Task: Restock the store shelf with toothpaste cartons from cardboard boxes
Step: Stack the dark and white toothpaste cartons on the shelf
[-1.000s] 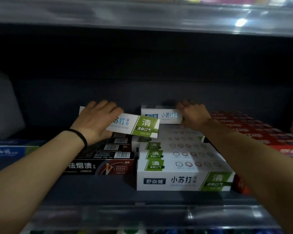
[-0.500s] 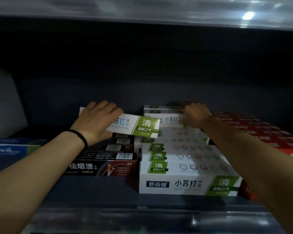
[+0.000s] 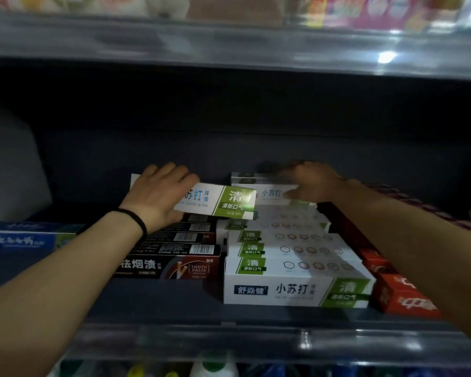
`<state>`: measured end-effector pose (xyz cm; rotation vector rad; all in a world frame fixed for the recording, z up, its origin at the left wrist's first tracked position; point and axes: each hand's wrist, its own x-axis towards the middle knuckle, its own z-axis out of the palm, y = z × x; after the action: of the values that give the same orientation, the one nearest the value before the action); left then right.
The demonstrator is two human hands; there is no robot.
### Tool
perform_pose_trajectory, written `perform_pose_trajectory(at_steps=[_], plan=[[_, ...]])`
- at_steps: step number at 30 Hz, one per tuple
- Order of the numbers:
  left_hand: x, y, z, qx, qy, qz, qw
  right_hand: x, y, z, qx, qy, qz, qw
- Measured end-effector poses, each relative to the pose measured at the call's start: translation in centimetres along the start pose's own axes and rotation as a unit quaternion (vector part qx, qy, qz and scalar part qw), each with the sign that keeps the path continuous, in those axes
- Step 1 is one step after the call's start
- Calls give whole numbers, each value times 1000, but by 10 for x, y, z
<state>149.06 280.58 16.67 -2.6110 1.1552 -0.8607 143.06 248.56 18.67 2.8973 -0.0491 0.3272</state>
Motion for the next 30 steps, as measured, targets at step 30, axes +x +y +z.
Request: perform_pose_trajectory(at_steps=[30], plan=[[-18,91,-79,-68,0,45,997,-152,-44,-54,-23,122,-76,989]])
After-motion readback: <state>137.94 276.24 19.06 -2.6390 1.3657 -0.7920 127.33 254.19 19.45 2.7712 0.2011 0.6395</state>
